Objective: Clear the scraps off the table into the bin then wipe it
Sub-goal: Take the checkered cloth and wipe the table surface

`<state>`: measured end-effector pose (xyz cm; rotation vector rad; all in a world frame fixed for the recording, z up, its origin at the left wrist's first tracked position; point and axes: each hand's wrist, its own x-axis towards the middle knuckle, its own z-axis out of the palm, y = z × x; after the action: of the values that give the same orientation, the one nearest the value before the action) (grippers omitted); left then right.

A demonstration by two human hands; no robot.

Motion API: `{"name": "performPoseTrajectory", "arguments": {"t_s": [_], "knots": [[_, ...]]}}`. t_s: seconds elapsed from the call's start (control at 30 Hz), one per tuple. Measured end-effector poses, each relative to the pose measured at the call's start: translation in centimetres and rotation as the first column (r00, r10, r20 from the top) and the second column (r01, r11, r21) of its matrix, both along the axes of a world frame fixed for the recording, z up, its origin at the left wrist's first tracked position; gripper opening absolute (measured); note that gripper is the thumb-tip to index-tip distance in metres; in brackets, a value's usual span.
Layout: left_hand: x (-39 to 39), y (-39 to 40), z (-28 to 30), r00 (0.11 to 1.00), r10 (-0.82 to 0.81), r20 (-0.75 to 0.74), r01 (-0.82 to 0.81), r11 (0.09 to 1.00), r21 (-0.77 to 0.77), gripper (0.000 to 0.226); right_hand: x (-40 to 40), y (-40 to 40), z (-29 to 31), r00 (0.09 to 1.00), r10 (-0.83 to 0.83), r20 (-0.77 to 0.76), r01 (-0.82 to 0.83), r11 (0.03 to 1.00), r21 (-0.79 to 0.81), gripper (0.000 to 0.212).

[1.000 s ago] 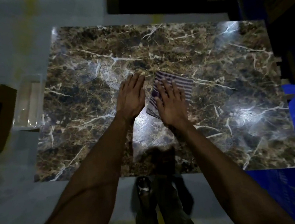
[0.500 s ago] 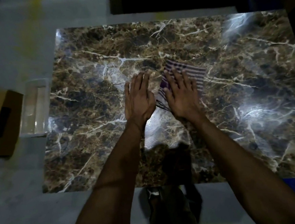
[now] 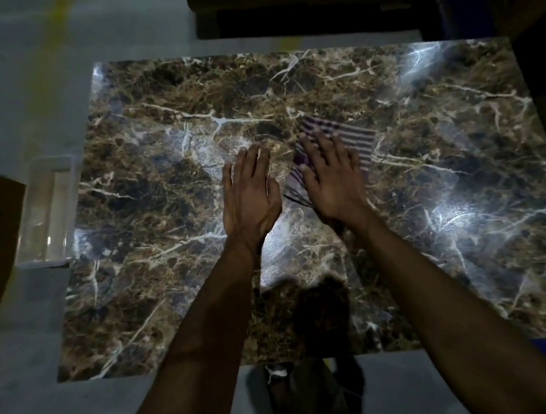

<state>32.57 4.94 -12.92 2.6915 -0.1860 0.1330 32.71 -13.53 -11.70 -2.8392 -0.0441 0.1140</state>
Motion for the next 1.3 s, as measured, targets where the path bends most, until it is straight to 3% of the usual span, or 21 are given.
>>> {"name": "performPoseTrajectory", "arguments": {"t_s": [0.2, 0.33, 0.5, 0.6, 0.77, 0.9, 1.03, 1.23, 1.3], "knots": [[0.0, 0.0, 0.2, 1.0, 0.004, -0.011, -0.004, 1.0, -0.008, 0.055, -5.2, 0.3, 0.1, 0.967, 0.256, -0.003, -0.255, 0.965, -0.056, 0.058], [0.0, -0.2, 0.3, 1.0, 0.003, -0.012, -0.003, 1.0, 0.005, 0.056, -5.8, -3.1, 0.4, 0.988, 0.149, -0.049, -0.151, 0.988, -0.032, 0.058], [0.0, -0.1, 0.4, 1.0, 0.008, -0.016, -0.007, 1.0, 0.021, 0.056, 0.7, -1.4, 0.6, 1.0, 0.005, -0.014, -0.005, 1.0, -0.001, 0.059], [0.1, -0.1, 0.4, 1.0, 0.005, -0.014, -0.005, 1.0, 0.024, 0.056, 1.2, 0.7, 0.5, 0.997, 0.078, -0.02, -0.078, 0.997, -0.013, 0.059], [0.2, 0.0, 0.0, 0.999, 0.005, -0.05, -0.004, 1.0, 0.024, 0.058, -4.4, -0.9, 0.8, 0.961, 0.271, -0.06, -0.274, 0.961, -0.039, 0.058], [0.4, 0.0, -0.3, 0.998, -0.001, -0.061, 0.003, 1.0, 0.022, 0.059, -2.8, -3.7, 1.1, 0.988, 0.131, -0.081, -0.133, 0.991, -0.031, 0.057], [0.3, 0.0, -0.4, 0.999, 0.007, -0.035, -0.007, 1.0, 0.016, 0.058, 2.5, -1.3, 0.8, 0.998, 0.02, -0.058, -0.02, 1.0, 0.005, 0.06], [0.2, 0.2, -0.2, 0.999, -0.012, -0.053, 0.014, 0.999, 0.034, 0.055, -1.9, 0.5, 0.6, 0.961, 0.276, -0.028, -0.277, 0.96, -0.037, 0.057], [0.3, 0.3, -0.2, 0.998, -0.014, -0.064, 0.015, 1.0, 0.018, 0.056, -3.6, -1.5, 0.9, 0.956, 0.288, -0.053, -0.29, 0.957, -0.025, 0.057]]}}
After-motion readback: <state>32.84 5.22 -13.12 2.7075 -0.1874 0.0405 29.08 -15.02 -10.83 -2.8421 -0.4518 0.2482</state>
